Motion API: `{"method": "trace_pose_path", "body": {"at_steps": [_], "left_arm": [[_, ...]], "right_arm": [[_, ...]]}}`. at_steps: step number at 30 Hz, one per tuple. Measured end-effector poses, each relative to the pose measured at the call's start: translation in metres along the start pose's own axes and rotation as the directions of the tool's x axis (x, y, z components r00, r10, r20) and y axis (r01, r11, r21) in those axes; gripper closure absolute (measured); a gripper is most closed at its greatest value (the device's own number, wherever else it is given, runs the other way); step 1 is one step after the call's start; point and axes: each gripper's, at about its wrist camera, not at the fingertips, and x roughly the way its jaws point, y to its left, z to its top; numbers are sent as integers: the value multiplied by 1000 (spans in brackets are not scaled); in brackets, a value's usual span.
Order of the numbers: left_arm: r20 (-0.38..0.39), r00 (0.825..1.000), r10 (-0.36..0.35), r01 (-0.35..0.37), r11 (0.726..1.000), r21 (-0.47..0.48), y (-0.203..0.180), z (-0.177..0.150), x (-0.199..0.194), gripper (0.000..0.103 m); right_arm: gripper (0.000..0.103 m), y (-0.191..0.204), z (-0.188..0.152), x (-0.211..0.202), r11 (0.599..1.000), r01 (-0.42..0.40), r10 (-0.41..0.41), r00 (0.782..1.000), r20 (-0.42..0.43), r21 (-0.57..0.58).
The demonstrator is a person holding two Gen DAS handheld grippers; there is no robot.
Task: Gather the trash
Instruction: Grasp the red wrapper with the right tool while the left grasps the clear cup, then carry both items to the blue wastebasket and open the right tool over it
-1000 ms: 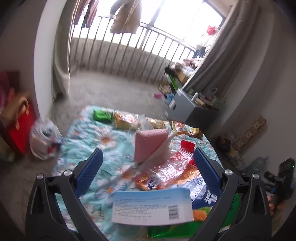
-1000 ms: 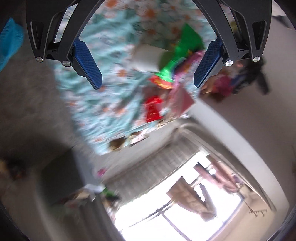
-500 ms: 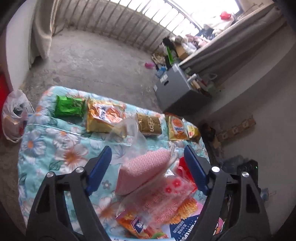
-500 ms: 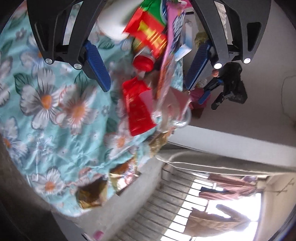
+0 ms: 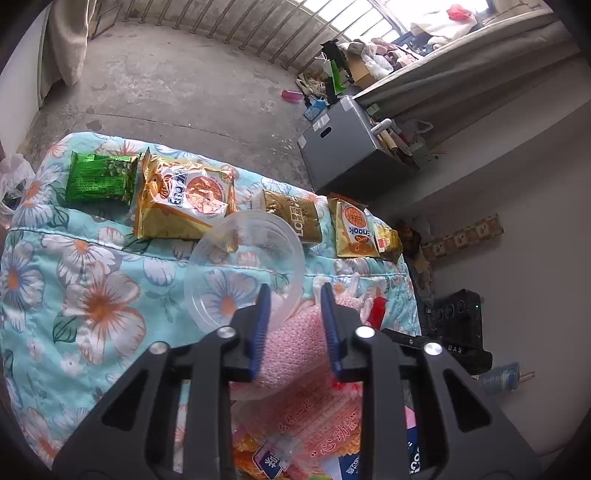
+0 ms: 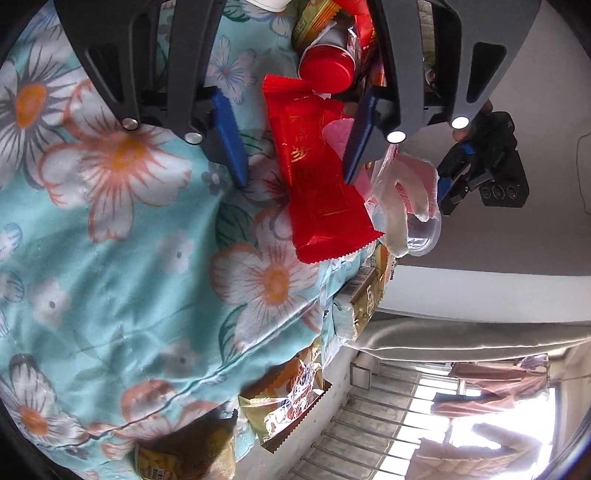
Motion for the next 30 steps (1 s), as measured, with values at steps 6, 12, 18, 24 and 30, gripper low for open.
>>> {"method": "trace_pose_path", "body": {"at_steps": [6, 12, 18, 24, 30], "left_arm": [[24, 1000, -4, 3, 999, 35, -4, -5, -7, 97], [120, 993, 12, -22, 996, 83, -18, -12, -33, 100], [232, 973, -5, -17, 995, 96, -31, -24, -70, 100], [341, 938, -59, 27, 995, 96, -54, -51, -128, 100], [332, 933, -136, 73, 978, 195, -101, -100, -168, 100]], "right_arm": [[94, -2, -7, -7, 1000, -13, 13, 1000, -5, -28], [97, 23, -15, -31, 991, 44, -32, 995, 91, -129], [98, 46, -28, -71, 980, 74, -38, 980, 193, -184], [98, 52, -61, -133, 977, 56, 3, 961, 275, -208], [98, 49, -122, -197, 979, 53, 18, 938, 345, -195]]}}
